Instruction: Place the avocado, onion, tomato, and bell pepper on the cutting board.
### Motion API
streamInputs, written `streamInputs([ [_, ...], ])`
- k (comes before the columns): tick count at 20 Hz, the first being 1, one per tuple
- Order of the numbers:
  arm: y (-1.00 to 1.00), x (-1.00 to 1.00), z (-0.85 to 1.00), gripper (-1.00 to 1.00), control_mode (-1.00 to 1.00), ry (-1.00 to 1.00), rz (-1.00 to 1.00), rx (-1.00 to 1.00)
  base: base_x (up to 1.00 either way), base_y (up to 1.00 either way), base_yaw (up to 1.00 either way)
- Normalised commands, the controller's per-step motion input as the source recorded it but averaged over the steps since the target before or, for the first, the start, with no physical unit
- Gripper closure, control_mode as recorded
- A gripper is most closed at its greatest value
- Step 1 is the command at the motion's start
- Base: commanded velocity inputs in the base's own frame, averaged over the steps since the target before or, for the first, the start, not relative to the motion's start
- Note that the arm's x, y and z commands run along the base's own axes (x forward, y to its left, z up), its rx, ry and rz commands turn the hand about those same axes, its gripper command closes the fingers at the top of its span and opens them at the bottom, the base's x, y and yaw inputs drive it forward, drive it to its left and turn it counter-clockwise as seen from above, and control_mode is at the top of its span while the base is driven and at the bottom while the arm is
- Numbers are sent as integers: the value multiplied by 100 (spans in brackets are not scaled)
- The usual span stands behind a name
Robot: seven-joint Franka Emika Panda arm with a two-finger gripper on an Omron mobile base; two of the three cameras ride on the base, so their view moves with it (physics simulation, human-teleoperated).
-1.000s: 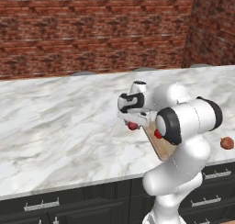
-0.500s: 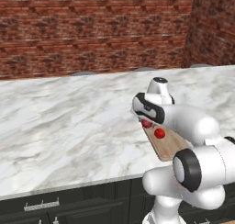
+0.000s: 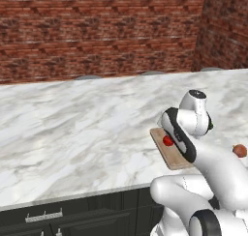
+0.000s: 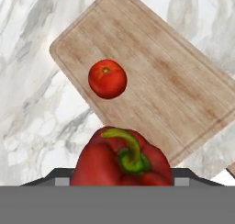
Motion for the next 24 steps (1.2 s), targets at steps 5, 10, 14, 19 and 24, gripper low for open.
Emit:
streamInputs([
  [5, -37, -34, -1, 100, -100, 1, -7, 0, 0, 0, 0],
  [10, -16, -2, -1, 100, -100, 3, -5, 0, 0, 0, 0],
  [14, -4, 0, 0, 100, -100, 4, -5, 0, 0, 0, 0],
  [19, 0, 0, -6, 100, -100, 1, -2, 1, 0, 0, 0],
  [24, 0, 0, -29, 100, -100, 2, -2, 0, 0, 0, 0],
])
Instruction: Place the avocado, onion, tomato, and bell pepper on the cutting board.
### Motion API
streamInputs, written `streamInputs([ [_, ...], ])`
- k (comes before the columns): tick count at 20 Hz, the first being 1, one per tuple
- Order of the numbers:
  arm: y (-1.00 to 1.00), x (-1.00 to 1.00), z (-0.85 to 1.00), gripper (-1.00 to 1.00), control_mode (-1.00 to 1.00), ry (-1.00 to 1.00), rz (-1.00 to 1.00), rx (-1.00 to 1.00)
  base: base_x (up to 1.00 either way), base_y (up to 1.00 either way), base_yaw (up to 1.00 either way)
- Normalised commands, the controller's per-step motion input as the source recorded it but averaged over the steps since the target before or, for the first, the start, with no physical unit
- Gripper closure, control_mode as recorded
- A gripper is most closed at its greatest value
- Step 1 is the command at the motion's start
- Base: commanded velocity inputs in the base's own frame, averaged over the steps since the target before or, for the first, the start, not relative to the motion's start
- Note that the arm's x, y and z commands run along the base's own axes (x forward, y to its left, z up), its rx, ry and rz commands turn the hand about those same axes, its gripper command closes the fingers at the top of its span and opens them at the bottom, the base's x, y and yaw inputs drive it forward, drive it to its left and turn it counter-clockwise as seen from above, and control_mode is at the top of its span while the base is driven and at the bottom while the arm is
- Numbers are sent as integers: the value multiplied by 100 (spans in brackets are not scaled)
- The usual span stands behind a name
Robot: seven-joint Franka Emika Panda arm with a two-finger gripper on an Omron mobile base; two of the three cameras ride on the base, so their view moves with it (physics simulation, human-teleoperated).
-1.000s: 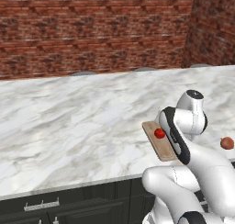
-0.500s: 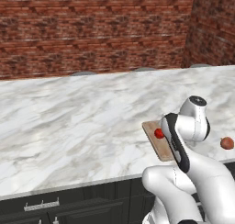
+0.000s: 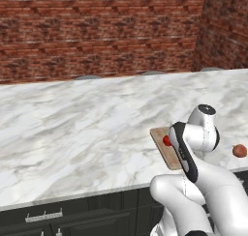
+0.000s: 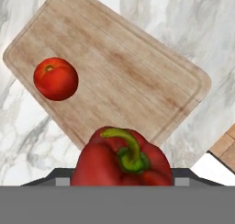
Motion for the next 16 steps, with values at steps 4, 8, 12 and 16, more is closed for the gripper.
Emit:
streamInputs([
  [4, 0, 4, -36, 100, -100, 5, -2, 0, 0, 0, 0],
  [8, 0, 9, -27, 100, -100, 4, -1, 0, 0, 0, 0],
  [12, 0, 9, -14, 100, -100, 1, 0, 0, 0, 0, 0],
  [16, 0, 9, -10, 100, -100, 0, 0, 0, 0, 0, 0],
])
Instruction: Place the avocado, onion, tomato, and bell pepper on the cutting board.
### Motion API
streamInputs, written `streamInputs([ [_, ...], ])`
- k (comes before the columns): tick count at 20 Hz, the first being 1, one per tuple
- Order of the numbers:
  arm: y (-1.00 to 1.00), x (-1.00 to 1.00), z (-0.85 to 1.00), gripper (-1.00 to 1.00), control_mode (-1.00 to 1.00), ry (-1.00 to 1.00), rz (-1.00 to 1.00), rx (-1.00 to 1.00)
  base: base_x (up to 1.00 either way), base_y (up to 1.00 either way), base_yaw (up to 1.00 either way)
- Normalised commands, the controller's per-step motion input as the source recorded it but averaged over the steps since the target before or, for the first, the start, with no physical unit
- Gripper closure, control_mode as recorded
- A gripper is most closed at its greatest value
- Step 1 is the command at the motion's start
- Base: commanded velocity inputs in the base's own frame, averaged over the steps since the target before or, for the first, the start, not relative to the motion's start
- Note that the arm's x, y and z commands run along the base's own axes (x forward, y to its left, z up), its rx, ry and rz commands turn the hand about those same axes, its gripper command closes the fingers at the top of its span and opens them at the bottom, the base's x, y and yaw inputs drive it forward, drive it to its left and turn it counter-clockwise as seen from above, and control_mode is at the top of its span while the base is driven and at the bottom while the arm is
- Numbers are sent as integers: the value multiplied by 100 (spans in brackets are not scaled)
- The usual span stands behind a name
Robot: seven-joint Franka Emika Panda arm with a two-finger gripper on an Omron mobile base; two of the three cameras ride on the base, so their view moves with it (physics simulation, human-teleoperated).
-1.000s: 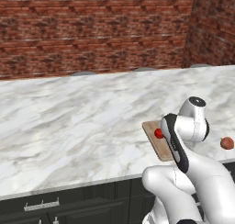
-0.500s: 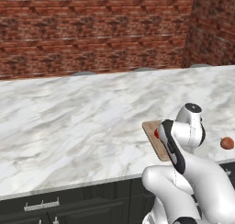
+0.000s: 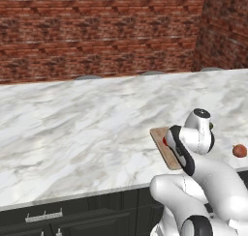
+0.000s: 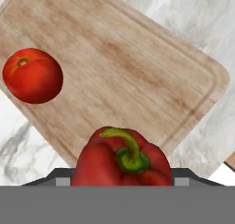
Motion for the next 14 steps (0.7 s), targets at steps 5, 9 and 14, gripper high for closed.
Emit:
streamInputs([
  [5, 0, 4, -20, 100, -100, 1, 0, 0, 0, 0, 0],
  [9, 0, 7, -26, 100, -100, 3, 0, 0, 0, 0, 0],
  [14, 7, 11, -21, 100, -100, 3, 0, -1, 0, 0, 0],
])
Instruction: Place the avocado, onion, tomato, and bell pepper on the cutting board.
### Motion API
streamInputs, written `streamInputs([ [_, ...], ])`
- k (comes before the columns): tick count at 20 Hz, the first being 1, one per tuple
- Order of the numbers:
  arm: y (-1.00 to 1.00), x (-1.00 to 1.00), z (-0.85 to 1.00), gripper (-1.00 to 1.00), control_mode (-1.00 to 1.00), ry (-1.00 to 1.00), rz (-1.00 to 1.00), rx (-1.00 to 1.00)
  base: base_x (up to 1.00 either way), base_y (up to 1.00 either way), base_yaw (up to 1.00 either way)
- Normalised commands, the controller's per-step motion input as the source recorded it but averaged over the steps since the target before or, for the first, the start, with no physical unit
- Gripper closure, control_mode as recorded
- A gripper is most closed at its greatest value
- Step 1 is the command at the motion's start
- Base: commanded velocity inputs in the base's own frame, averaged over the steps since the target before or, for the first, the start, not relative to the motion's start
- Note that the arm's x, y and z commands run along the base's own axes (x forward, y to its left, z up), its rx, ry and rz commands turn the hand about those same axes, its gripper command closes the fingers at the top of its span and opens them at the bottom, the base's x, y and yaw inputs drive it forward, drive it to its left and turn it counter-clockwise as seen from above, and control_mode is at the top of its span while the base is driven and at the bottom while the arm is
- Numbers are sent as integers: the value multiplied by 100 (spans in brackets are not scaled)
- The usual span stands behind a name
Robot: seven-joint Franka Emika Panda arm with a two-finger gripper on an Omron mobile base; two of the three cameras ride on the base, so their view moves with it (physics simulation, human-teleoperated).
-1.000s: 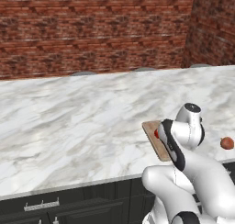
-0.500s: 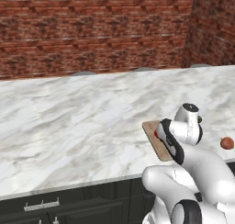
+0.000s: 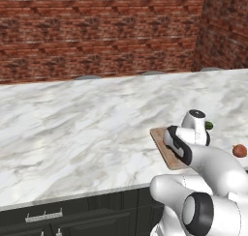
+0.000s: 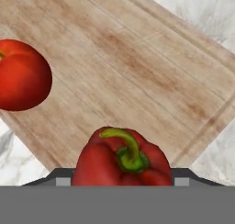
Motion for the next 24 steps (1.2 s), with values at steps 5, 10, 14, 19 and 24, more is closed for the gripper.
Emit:
streamInputs([
  [5, 8, 9, -13, 100, -100, 3, 0, 0, 0, 0, 0],
  [10, 6, 15, -16, 100, -100, 5, 0, 0, 0, 0, 0],
  [14, 2, 25, -12, 100, -100, 5, 0, 0, 0, 0, 0],
  [19, 0, 17, -19, 100, -100, 5, 0, 0, 0, 0, 0],
  [24, 6, 0, -49, -100, -100, 6, 0, -2, 0, 0, 0],
])
